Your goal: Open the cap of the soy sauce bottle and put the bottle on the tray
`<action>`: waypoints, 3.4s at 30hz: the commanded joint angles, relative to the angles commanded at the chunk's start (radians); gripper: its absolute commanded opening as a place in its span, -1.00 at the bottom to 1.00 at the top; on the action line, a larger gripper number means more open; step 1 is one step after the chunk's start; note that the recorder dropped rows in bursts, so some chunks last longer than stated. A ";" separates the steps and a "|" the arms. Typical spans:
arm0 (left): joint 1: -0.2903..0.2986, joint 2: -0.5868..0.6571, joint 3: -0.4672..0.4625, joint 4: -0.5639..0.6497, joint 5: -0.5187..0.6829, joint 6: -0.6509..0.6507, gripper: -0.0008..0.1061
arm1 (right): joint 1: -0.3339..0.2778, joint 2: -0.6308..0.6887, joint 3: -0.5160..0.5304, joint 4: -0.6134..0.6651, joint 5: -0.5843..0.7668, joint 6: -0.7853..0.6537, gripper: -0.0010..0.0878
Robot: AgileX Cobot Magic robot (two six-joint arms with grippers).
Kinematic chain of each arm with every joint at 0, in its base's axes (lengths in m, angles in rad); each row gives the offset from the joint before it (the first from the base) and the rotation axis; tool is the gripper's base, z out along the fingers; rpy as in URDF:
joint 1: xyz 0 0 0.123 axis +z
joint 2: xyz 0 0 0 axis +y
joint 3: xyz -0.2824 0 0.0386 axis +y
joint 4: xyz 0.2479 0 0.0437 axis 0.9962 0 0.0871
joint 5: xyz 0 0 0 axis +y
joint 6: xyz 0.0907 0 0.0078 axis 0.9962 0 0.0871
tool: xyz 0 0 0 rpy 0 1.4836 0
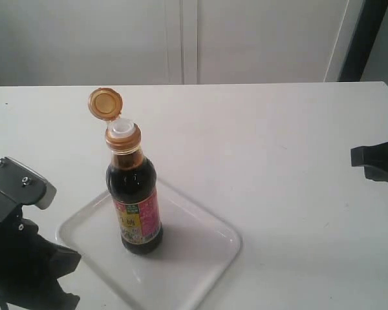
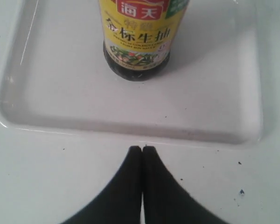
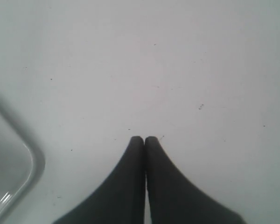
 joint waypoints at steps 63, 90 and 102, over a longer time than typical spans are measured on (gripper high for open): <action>0.418 -0.462 0.084 -0.013 0.066 0.168 -0.99 | 0.083 -0.901 0.360 -0.605 -0.384 0.544 -0.98; 0.418 -0.715 0.237 -0.042 0.056 0.289 -0.99 | 0.083 -0.901 0.360 -0.605 -0.384 0.544 -0.98; 0.493 -0.919 0.322 -0.076 0.062 0.307 -0.99 | 0.083 -0.901 0.360 -0.605 -0.384 0.544 -0.98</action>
